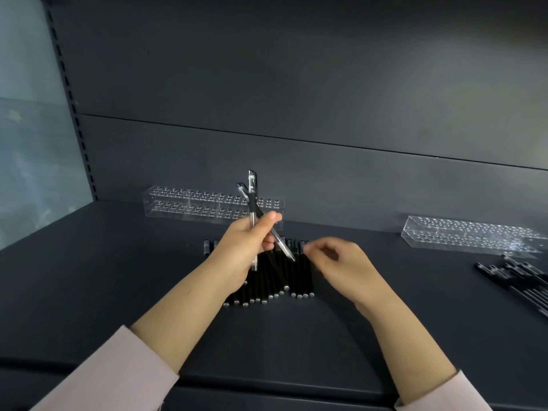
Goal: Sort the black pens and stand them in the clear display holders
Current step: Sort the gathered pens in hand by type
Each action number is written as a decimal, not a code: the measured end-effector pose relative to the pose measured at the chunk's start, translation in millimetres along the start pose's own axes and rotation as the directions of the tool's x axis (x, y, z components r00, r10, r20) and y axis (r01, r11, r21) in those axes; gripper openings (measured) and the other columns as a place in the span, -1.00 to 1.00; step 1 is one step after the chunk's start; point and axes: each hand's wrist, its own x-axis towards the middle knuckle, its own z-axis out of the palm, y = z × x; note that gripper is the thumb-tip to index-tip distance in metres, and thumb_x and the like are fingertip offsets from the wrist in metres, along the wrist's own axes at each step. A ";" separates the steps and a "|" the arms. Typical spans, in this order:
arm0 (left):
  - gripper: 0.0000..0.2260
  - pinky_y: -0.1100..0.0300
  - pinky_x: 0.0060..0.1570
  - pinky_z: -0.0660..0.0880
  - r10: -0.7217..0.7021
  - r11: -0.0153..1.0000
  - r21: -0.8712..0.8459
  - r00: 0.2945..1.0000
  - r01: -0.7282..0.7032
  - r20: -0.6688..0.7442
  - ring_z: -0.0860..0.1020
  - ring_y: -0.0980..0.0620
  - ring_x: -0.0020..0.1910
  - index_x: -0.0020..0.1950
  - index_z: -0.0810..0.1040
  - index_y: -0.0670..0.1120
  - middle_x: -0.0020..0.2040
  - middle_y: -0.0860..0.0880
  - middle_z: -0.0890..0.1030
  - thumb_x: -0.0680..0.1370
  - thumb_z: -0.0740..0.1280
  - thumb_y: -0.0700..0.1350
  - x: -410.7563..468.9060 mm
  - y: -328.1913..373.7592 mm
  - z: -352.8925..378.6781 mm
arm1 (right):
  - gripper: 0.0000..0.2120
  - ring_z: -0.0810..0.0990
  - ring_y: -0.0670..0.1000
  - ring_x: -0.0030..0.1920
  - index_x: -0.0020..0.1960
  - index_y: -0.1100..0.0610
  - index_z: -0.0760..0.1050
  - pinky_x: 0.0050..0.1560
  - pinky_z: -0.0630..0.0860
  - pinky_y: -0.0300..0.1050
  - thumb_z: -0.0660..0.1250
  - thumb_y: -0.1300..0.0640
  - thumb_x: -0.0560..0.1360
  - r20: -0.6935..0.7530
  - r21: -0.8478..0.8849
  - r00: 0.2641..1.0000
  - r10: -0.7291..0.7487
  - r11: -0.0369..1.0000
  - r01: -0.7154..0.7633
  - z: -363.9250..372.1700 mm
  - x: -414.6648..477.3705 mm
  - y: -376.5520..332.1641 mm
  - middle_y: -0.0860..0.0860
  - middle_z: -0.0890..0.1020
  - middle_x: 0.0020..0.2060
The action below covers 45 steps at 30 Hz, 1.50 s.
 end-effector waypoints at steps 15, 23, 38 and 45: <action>-0.66 0.25 -0.55 0.18 -0.162 0.976 0.140 0.987 0.164 -0.020 0.21 0.12 -0.50 0.04 0.45 -0.08 -0.39 0.04 0.30 0.65 0.10 0.17 -13.8 -13.9 172.0 | -0.93 0.57 -0.05 -0.21 -0.11 0.05 0.64 -0.15 0.44 -0.28 0.38 0.14 0.51 -0.370 0.004 0.928 -0.037 0.999 0.042 -174.2 -13.2 84.2 -0.04 0.65 -0.27; -0.87 0.24 -0.44 0.48 -0.252 0.932 0.295 0.961 0.209 0.115 0.53 0.05 -0.40 -0.04 0.42 -0.15 -0.23 -0.07 0.49 0.65 0.18 -0.12 -26.3 -34.1 328.3 | -0.88 0.56 0.05 -0.10 0.01 0.12 0.62 -0.03 0.36 -0.21 0.33 0.22 0.52 -0.510 -0.257 0.860 -0.003 0.955 -0.149 -332.4 -29.1 183.9 0.07 0.58 -0.07; -0.61 0.21 -0.45 0.49 -0.091 0.627 0.778 0.995 0.032 0.033 0.56 0.06 -0.44 0.25 0.43 -0.27 -0.24 -0.11 0.60 0.58 0.37 -0.02 -16.7 -61.7 411.0 | -0.75 0.59 0.08 0.09 0.17 0.15 0.61 0.01 0.34 -0.31 0.29 0.22 0.52 -0.349 -0.401 0.934 0.080 0.888 -0.226 -391.3 -30.0 242.2 0.10 0.65 0.08; -0.68 0.13 -0.33 0.39 0.044 0.429 0.892 0.990 -0.139 0.133 0.52 -0.04 -0.28 0.01 0.48 -0.13 -0.23 -0.03 0.54 0.59 0.28 0.15 -21.8 -54.4 411.4 | -0.77 0.58 0.05 0.09 0.12 0.12 0.63 0.05 0.37 -0.29 0.28 0.17 0.52 -0.287 -0.470 0.956 0.056 0.862 -0.191 -395.4 -34.1 231.1 0.07 0.64 0.05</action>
